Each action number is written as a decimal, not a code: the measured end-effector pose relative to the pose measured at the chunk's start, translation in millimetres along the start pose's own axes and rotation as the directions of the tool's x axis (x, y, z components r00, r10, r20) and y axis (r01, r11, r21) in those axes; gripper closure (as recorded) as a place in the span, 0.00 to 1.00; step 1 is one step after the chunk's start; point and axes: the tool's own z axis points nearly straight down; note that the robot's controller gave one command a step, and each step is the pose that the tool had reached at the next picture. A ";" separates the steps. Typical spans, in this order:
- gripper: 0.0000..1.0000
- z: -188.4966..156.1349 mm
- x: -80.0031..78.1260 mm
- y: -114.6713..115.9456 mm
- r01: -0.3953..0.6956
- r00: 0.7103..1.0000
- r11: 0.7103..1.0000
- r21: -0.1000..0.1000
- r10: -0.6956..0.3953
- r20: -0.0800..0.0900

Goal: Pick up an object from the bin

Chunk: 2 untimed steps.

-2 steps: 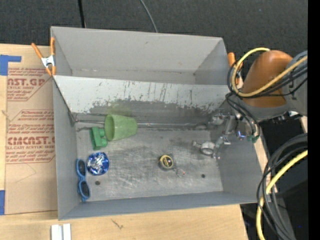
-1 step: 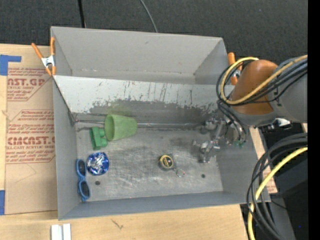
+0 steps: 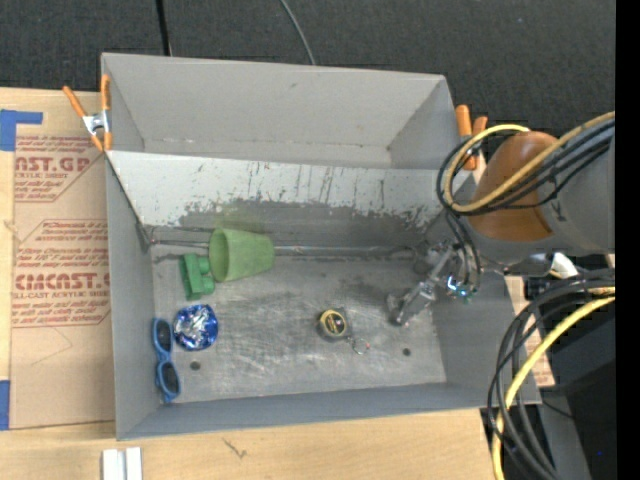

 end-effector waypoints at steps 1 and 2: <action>1.00 -2.4 -1.1 0.3 0.001 1.000 1.000 0.000 -0.001 0.001; 1.00 -61.3 -3.0 2.2 0.003 1.000 1.000 0.006 -0.003 -0.003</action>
Offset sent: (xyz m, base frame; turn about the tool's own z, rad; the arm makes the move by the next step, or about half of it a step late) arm 0.0000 0.0000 0.0000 0.0000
